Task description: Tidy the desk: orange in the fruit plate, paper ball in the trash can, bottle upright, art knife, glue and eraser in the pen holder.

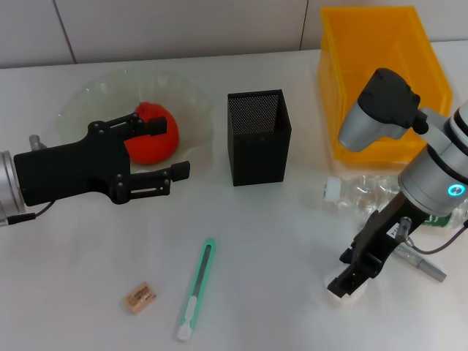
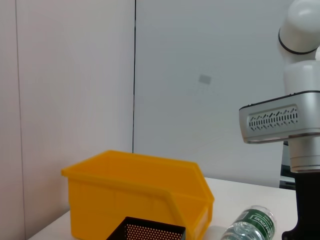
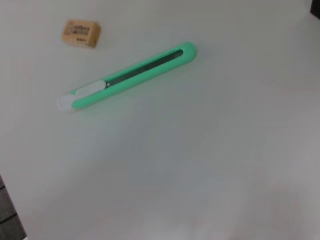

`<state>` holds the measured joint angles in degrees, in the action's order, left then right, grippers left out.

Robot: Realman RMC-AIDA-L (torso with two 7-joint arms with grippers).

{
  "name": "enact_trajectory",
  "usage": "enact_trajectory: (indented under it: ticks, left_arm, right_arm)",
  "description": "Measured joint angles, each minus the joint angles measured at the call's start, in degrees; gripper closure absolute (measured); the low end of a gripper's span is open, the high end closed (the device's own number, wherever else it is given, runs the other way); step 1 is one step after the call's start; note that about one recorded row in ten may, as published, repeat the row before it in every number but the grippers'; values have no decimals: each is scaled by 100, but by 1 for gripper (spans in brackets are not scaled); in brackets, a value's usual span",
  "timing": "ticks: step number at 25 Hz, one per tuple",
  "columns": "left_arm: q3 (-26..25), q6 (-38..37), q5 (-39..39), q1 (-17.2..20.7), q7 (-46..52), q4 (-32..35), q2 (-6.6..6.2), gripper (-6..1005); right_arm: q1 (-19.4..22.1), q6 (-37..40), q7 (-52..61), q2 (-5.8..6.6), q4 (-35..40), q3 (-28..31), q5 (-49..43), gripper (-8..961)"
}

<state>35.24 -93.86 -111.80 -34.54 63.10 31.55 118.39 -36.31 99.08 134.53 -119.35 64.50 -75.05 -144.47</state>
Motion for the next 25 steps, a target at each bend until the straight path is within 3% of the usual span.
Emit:
enact_trajectory:
  ticks: [3, 11, 25]
  left_arm:
    - [0, 0, 0, 0, 0, 2, 0, 178]
    - [0, -1, 0, -7, 0, 12, 1, 179]
    - [0, -1, 0, -10, -49, -7, 1, 180]
  right_arm:
    - [2, -3, 23, 0, -25, -10, -2, 232]
    - [-50, -7, 105, 9, -209, -11, -35, 564]
    - [2, -24, 68, 9, 91, 86, -23, 648]
